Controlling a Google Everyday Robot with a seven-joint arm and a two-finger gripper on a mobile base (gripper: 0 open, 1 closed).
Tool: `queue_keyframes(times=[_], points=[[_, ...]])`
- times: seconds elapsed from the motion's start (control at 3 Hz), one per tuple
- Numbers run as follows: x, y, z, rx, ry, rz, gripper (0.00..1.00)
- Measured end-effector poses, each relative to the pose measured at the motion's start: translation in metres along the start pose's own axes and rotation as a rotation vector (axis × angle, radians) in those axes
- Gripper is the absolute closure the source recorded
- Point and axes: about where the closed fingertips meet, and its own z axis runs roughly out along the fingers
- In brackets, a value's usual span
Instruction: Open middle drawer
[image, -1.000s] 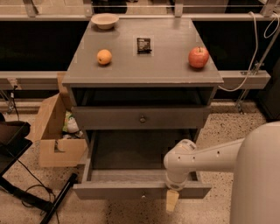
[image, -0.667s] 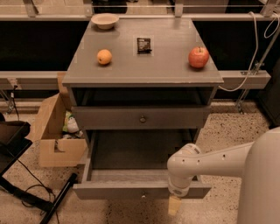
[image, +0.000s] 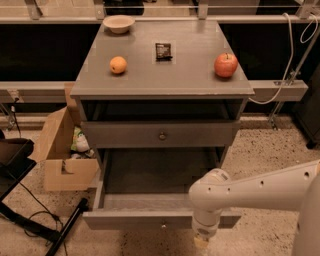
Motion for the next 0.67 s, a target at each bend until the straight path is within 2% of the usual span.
queue_keyframes(times=[0.33,0.67], points=[[0.0004,0.0013,-0.0064,0.0,0.0,0.0,0.94],[0.0006,0.0018,-0.0092,0.0,0.0,0.0,1.0]])
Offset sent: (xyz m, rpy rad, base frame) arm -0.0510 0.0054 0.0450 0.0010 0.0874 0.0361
